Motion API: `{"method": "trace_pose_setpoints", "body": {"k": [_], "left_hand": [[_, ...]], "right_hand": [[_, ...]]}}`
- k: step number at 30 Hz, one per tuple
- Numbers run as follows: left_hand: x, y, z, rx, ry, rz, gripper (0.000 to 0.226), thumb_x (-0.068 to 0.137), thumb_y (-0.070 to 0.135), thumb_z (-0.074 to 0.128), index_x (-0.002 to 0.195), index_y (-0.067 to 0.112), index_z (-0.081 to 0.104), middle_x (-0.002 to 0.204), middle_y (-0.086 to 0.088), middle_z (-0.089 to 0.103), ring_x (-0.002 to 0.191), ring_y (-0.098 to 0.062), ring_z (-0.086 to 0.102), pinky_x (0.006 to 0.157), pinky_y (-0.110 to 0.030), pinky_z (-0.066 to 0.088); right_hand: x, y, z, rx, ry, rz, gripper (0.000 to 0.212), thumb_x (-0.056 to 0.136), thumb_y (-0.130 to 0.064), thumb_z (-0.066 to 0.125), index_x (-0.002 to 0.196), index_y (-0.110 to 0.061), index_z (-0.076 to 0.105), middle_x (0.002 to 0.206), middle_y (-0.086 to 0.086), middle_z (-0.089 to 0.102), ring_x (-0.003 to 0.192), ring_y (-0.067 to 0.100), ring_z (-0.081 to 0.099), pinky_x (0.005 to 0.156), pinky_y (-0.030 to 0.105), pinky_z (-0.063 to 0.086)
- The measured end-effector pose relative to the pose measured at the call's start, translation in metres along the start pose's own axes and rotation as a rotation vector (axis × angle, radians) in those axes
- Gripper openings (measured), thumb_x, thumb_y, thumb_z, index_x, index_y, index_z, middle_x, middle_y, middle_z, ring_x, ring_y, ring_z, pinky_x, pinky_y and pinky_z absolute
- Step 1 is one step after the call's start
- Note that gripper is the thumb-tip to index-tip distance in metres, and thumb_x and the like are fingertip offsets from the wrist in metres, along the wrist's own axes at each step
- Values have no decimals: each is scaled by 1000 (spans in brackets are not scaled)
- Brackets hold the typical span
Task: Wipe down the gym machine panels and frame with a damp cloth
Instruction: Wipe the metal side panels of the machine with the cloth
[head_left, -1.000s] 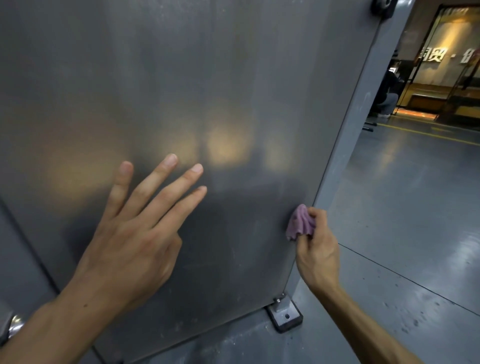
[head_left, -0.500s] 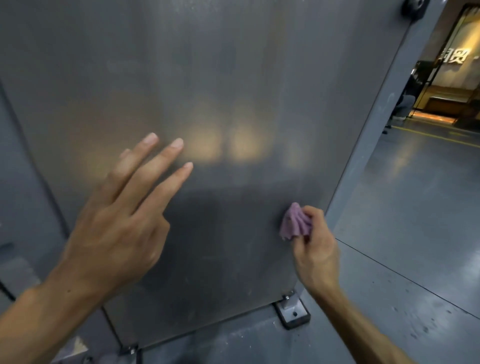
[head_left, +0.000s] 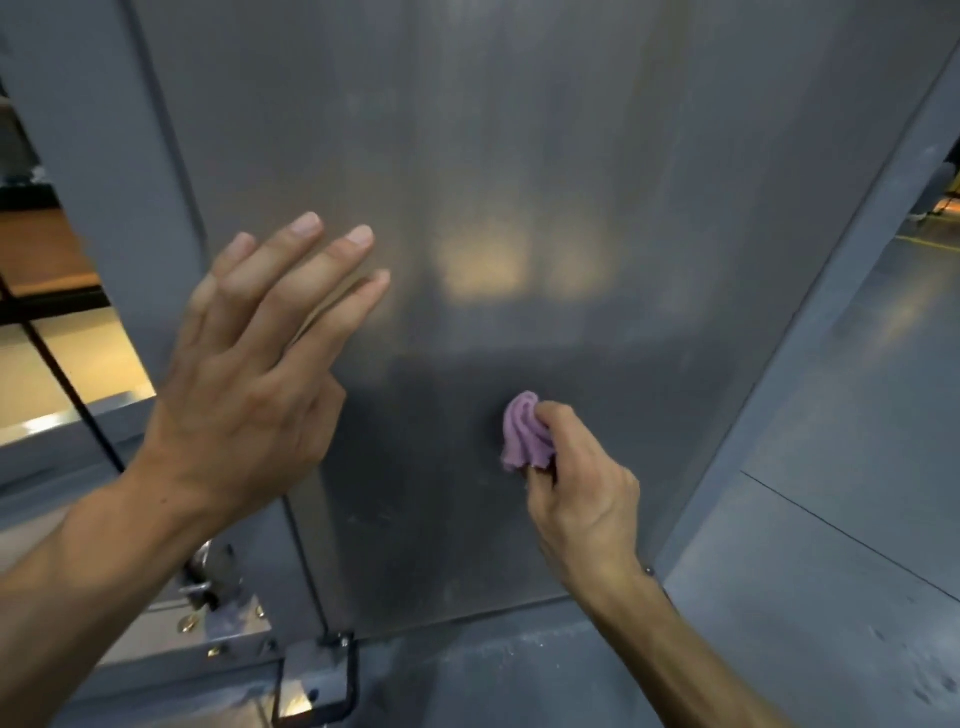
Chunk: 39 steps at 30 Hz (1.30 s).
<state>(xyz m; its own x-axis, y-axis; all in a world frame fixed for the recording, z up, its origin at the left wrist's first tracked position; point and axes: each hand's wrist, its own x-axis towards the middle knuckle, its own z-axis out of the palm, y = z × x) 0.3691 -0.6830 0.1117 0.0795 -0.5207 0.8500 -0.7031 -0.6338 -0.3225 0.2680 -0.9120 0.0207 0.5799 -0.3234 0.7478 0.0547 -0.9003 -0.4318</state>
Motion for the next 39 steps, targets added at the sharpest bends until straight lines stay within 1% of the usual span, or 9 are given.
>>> {"method": "trace_pose_setpoints", "body": {"k": [3, 6, 11, 19, 24, 26, 29, 34, 39], "left_hand": [[0, -2, -2, -13, -6, 3, 60, 86, -8, 45, 144, 2, 58, 157, -15, 46, 148, -37, 36, 123, -55, 26], [-3, -7, -7, -3, 2, -15, 62, 85, -7, 45, 144, 3, 57, 157, -15, 45, 148, -37, 35, 122, -57, 27], [-15, -17, -12, 47, -12, -43, 64, 85, -6, 53, 148, 4, 53, 160, -16, 41, 150, -37, 31, 126, -54, 20], [-18, -21, -10, 9, -2, -68, 60, 92, -12, 47, 150, 4, 50, 160, -13, 40, 151, -34, 31, 127, -49, 16], [-18, -22, -8, -14, 2, -80, 53, 98, -11, 40, 148, 4, 52, 158, -13, 43, 150, -33, 34, 126, -50, 20], [-18, -22, -9, -17, -1, -81, 52, 100, -8, 36, 148, 4, 53, 158, -13, 43, 150, -33, 34, 126, -50, 21], [-18, -20, -9, -33, -8, -86, 51, 101, -7, 34, 147, 3, 53, 158, -14, 43, 150, -34, 33, 126, -50, 20], [-18, -20, -10, -39, -1, -89, 57, 95, -12, 38, 147, 3, 53, 158, -13, 42, 150, -34, 32, 127, -50, 18], [-18, -19, -8, -33, 13, -99, 60, 93, -16, 41, 148, 4, 53, 158, -12, 42, 150, -33, 32, 127, -50, 18]], "right_hand": [[3, -6, -1, -50, -14, -97, 23, 85, -30, 57, 107, -31, 50, 81, -8, 66, 58, 26, 62, 44, 36, 49], [8, 13, -17, -114, 1, -58, 29, 81, -41, 51, 108, -32, 48, 73, -6, 69, 61, 31, 67, 49, 33, 48], [11, 31, -24, -169, -40, 41, 49, 79, -14, 82, 98, -30, 40, 58, -1, 57, 51, 39, 61, 49, 37, 46], [-1, -39, 29, -147, -29, -167, 52, 71, -16, 88, 99, -26, 45, 64, -3, 64, 47, 33, 62, 37, 32, 42], [-8, -98, 61, -148, -46, -296, 18, 84, -22, 51, 101, -24, 46, 62, -1, 61, 38, 29, 55, 34, 26, 29], [-14, -121, 72, -164, -127, -300, 28, 80, -27, 41, 105, -25, 55, 58, -3, 59, 33, 25, 52, 34, 24, 27], [-25, -139, 81, -185, -235, -322, 27, 77, -35, 52, 99, -27, 67, 56, -9, 58, 29, 18, 48, 40, 24, 18], [-17, -112, 64, -177, -156, -294, 15, 86, -33, 55, 97, -25, 50, 58, -2, 60, 36, 26, 56, 37, 25, 23], [-1, -26, 13, -265, -104, -156, 53, 70, -21, 87, 97, -25, 42, 58, 2, 66, 42, 34, 62, 37, 34, 45]]}}
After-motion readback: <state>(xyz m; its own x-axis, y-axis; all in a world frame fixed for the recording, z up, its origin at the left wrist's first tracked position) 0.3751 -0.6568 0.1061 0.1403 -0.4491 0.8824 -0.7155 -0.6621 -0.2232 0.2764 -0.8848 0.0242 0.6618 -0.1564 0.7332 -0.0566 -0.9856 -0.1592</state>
